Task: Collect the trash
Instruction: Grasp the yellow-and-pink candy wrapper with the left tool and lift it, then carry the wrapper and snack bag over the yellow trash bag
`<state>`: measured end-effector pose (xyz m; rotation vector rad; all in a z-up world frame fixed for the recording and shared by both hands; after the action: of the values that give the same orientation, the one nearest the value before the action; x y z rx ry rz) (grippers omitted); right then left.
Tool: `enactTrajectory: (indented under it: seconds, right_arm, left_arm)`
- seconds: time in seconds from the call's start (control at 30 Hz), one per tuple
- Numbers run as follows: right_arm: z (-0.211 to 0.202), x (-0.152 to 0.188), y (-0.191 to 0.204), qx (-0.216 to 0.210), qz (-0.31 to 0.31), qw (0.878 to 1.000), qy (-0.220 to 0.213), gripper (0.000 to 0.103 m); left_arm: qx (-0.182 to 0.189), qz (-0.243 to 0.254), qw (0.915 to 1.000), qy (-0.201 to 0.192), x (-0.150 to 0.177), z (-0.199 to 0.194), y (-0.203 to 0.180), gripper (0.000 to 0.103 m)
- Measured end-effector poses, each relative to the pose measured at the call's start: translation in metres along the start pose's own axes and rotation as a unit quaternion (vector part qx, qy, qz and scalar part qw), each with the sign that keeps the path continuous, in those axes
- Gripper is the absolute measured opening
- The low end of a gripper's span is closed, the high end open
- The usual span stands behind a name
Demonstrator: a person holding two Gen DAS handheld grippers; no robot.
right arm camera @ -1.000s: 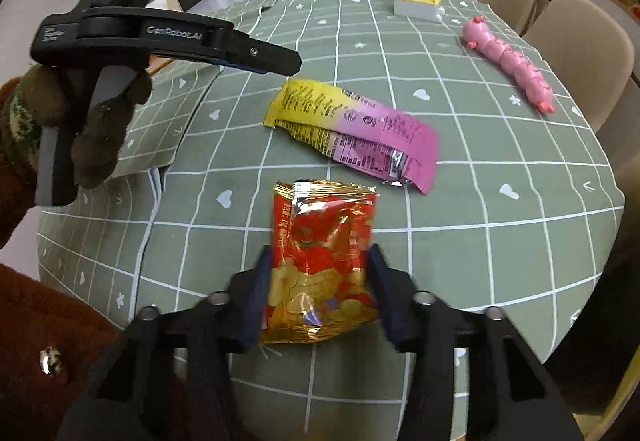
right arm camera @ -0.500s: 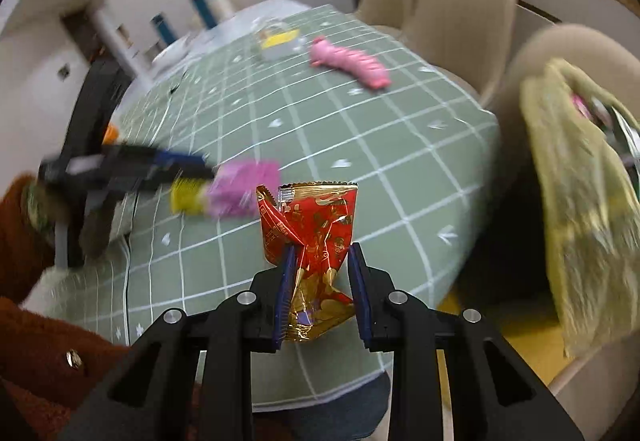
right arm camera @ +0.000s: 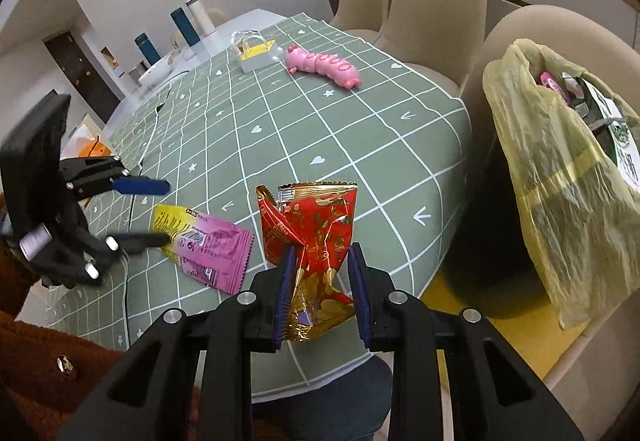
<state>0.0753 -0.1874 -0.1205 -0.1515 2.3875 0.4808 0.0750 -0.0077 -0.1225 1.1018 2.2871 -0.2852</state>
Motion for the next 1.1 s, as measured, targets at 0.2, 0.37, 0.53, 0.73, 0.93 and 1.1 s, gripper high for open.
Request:
enactTrajectory:
  seconds: [0.2,0.37,0.53,0.73,0.93,1.1]
  right_arm:
    - [-0.015,0.002,-0.002,0.007,0.007,1.0,-0.017,0.026]
    - [-0.024,0.0,-0.002,0.009,0.008,0.999,-0.033,0.026]
    - [-0.036,-0.017,0.005,0.01,-0.017,0.998,-0.057,0.026]
    - [-0.064,-0.053,0.003,0.023,-0.057,0.993,-0.1,0.026]
    - [-0.098,-0.091,-0.015,0.057,-0.075,0.985,-0.143,0.026]
    - [-0.123,-0.107,-0.059,0.114,-0.062,0.979,-0.157,0.026]
  left_arm:
    - [-0.046,-0.021,0.9974,0.052,0.011,0.022,0.011,0.046]
    - [-0.037,-0.141,0.9894,0.003,-0.005,-0.003,0.038,0.016]
    - [-0.064,-0.167,0.9834,-0.031,-0.026,-0.022,0.043,0.012]
    - [-0.087,-0.183,0.9759,-0.081,-0.068,-0.041,0.049,0.011]
    - [-0.076,-0.178,0.9647,-0.179,-0.149,-0.072,0.046,0.011]
    - [-0.021,-0.177,0.959,-0.221,-0.212,-0.063,0.033,0.011]
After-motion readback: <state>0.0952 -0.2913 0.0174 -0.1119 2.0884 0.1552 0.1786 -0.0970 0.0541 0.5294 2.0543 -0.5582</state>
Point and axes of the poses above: each gripper's, at about its wrist camera, not at the fingertips, and z roughly the way its jaws point, y to its left, x to its underside, the point moved 2 cm from there along z, roughly the way its jaws point, and after that the axes turned 9 degrees about -y, right-handed, at the moved point
